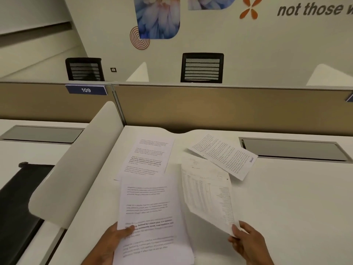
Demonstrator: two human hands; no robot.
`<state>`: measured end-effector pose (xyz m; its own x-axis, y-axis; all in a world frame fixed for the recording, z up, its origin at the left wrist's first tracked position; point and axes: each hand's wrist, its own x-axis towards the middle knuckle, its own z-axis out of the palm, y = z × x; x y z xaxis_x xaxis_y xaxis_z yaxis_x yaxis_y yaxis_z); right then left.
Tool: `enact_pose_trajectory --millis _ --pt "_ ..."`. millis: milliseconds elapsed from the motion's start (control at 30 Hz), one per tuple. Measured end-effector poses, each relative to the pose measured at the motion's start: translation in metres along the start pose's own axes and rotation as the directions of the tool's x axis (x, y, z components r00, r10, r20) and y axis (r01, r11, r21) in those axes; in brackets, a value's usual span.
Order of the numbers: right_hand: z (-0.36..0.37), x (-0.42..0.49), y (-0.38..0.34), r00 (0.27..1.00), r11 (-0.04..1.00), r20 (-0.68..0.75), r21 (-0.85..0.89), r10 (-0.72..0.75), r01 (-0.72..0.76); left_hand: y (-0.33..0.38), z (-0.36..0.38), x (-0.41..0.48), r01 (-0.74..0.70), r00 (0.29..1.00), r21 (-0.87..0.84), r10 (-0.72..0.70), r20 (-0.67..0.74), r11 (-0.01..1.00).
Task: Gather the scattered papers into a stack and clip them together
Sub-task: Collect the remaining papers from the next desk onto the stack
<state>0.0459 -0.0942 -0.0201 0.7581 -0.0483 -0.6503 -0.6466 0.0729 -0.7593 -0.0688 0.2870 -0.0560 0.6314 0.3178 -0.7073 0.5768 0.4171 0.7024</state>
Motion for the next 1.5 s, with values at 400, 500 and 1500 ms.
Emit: enact_pose_trajectory --millis 400,500,1500 --pt "0.045 -0.036 0.057 0.960 0.809 0.234 -0.528 -0.155 0.260 0.003 0.044 -0.024 -0.008 1.000 0.086 0.007 0.012 0.996" --pt "0.056 -0.031 0.060 0.960 0.769 0.239 -0.585 -0.143 0.260 0.005 0.053 -0.032 -0.009 1.000 0.136 0.012 -0.020 0.991" --pt "0.013 0.148 -0.086 0.811 0.219 0.167 -0.914 -0.561 0.340 0.016 0.081 0.009 -0.135 0.982 0.079 0.144 -0.122 0.988"
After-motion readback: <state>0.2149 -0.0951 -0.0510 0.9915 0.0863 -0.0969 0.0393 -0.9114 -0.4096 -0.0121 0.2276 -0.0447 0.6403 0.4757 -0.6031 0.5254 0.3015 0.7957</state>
